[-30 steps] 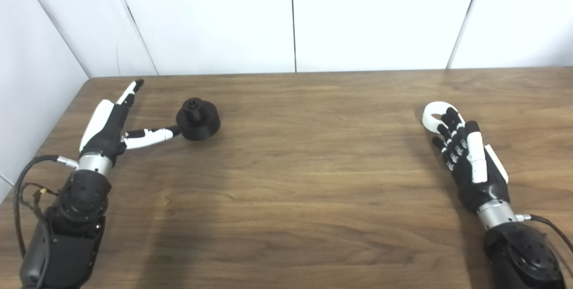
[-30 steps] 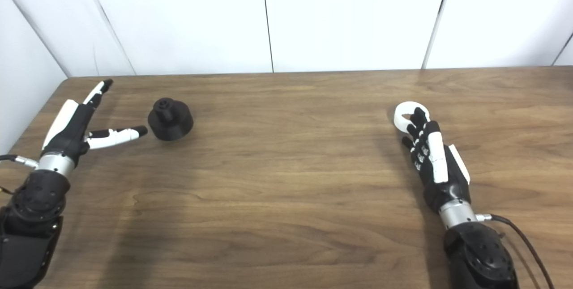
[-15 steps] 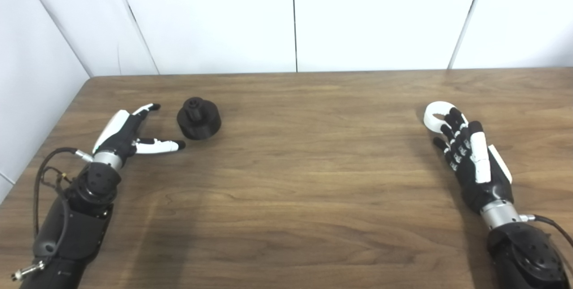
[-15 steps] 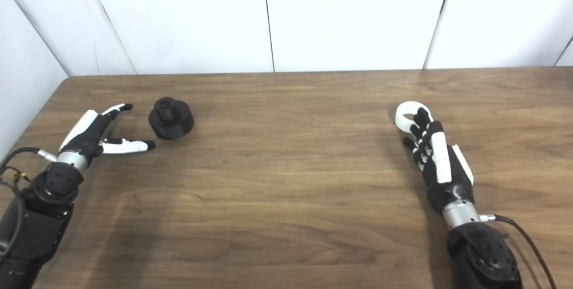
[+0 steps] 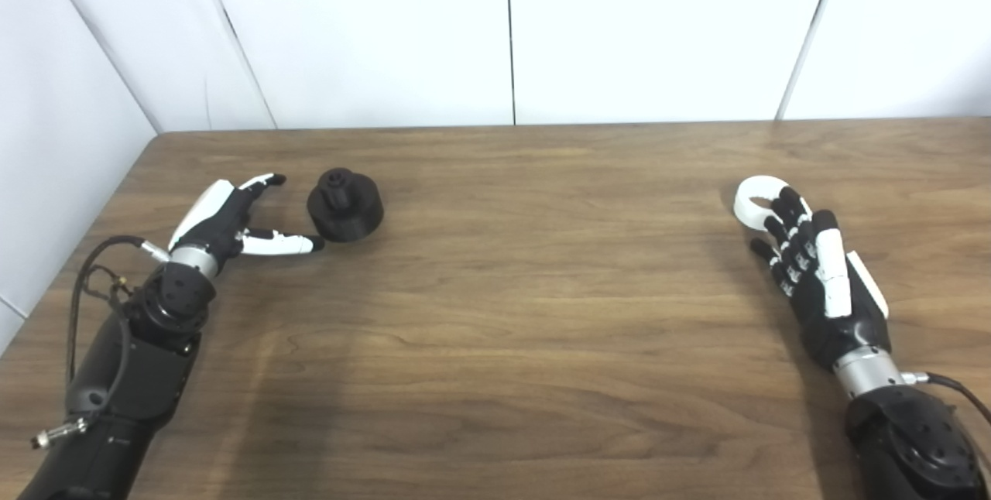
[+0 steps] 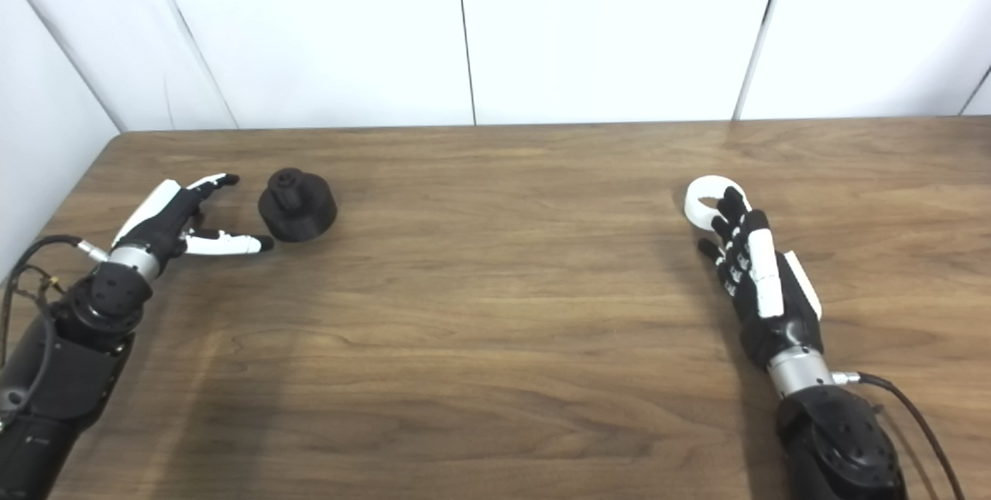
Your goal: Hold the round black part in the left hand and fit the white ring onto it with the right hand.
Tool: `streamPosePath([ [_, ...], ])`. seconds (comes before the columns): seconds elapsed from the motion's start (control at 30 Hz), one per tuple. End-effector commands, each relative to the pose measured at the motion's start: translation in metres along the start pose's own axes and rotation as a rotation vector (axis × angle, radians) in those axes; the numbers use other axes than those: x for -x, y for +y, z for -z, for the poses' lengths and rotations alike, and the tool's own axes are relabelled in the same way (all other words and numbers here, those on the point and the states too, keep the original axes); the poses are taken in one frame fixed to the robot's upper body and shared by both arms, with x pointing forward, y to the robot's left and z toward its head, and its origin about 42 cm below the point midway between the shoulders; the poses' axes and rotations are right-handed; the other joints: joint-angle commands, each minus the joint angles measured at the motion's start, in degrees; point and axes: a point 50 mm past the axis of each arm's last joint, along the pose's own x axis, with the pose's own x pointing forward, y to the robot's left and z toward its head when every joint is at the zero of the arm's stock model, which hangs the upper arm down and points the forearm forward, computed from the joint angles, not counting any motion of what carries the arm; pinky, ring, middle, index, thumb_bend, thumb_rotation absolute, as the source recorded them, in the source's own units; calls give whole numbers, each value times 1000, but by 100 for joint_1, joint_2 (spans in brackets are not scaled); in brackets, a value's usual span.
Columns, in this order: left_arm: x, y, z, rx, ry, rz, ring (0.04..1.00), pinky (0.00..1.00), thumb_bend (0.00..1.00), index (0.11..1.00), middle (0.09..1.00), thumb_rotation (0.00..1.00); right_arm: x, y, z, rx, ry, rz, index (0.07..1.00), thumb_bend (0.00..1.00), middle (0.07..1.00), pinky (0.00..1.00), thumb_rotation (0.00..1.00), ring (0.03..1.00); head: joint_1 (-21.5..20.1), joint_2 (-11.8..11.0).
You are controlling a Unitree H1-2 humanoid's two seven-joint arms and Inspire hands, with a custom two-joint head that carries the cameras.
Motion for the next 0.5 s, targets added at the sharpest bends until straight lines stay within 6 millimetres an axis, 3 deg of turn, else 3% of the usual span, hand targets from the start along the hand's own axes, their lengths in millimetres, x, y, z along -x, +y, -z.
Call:
streamPosePath([
  [0.0,-7,27,-21,-16,-64,-86,1000,935,948,913,978,314,-7,-1,-17,14,-57,-24,1000,604,1000,1000,1000,1000,15,3],
  [0.47,-21,20,-43,-22,-115,-80,985,927,950,911,960,306,-3,-1,-16,15,-55,-18,1000,599,1000,1000,1000,1000,15,29],
])
